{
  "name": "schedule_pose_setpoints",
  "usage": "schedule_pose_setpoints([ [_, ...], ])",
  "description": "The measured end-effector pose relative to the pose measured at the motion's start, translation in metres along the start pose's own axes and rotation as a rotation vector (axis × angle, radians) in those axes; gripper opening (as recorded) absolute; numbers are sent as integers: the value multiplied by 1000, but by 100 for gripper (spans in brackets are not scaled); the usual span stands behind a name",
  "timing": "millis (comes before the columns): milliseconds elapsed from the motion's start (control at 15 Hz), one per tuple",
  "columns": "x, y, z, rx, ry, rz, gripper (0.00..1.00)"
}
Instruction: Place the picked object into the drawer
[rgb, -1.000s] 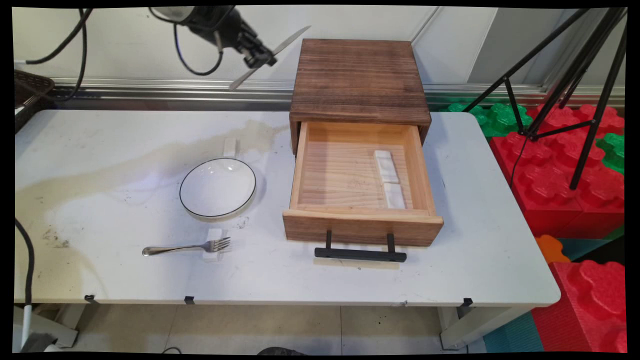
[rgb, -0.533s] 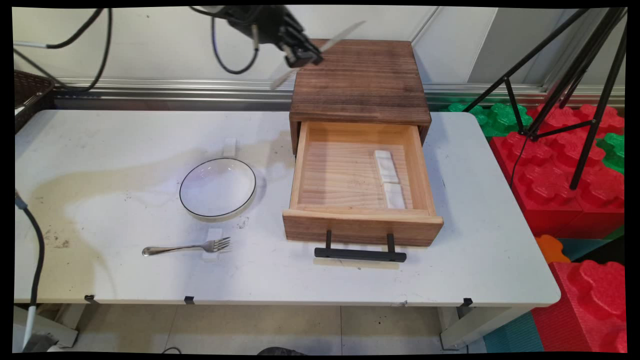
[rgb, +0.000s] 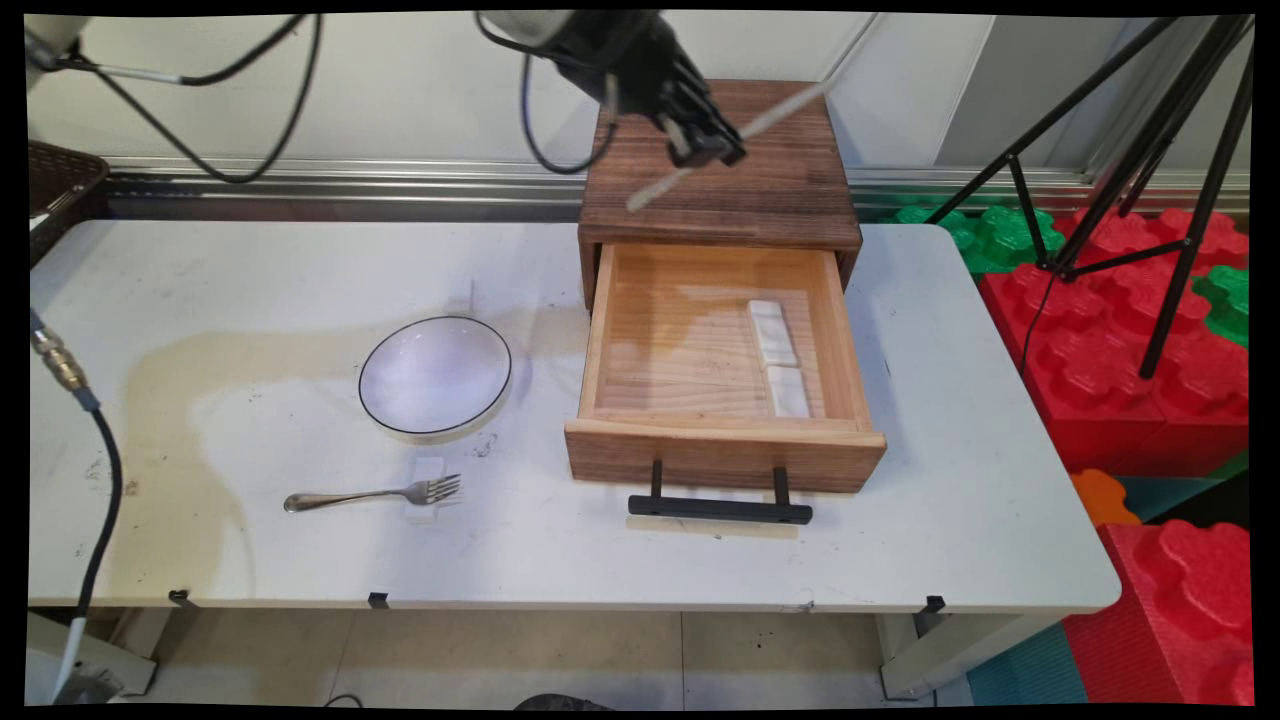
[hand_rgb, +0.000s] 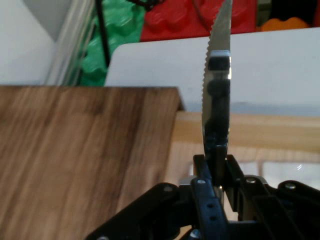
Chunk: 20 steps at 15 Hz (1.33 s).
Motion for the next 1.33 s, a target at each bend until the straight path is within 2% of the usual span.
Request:
schedule_pose_setpoints([
  [200,12,9,29,-50,2,-7,0],
  [533,11,15,65,-98,-15,-26,0],
  [867,-5,15,99,-130,-57,-39,0],
  [1333,-33,13,131,-158,-114,-35,0],
])
